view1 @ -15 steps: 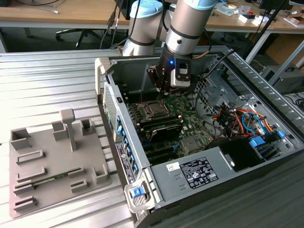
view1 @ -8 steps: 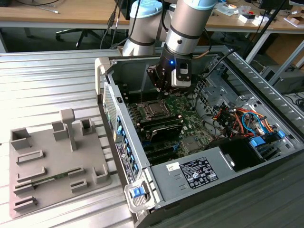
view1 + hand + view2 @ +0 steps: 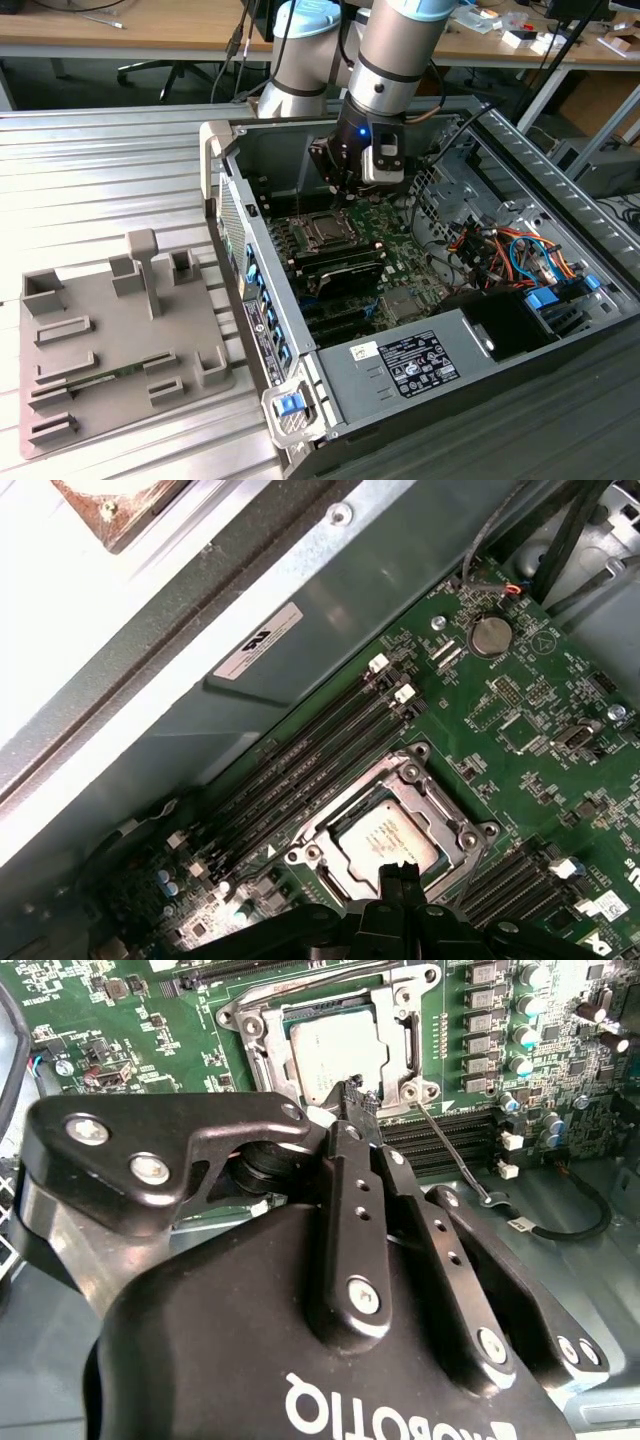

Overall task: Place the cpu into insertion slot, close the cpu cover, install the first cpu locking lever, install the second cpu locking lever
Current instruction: 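Install the first cpu locking lever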

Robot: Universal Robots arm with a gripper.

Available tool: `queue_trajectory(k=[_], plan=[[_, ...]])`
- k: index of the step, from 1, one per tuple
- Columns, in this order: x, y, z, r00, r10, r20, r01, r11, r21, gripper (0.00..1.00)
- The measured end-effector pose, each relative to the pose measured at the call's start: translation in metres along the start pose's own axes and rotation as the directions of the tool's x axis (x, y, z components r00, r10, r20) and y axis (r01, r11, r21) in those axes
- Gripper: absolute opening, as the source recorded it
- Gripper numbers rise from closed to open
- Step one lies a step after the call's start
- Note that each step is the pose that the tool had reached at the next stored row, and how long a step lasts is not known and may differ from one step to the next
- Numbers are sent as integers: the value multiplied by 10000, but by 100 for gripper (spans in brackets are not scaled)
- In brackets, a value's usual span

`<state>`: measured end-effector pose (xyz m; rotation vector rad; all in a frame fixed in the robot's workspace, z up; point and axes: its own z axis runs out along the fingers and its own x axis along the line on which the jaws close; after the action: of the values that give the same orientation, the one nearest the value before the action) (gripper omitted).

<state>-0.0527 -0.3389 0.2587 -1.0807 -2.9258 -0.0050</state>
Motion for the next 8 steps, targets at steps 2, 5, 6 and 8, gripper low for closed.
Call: queue_trajectory(k=[2, 5, 6, 8], plan=[[0, 0, 0, 10000, -64, 0, 64, 10000, 1, 11], [0, 0, 0, 9998, -183, 1, 183, 9998, 3, 11], [0, 0, 0, 9997, -237, 1, 237, 9997, 4, 11], [0, 0, 0, 9994, -335, 2, 335, 9994, 7, 11]])
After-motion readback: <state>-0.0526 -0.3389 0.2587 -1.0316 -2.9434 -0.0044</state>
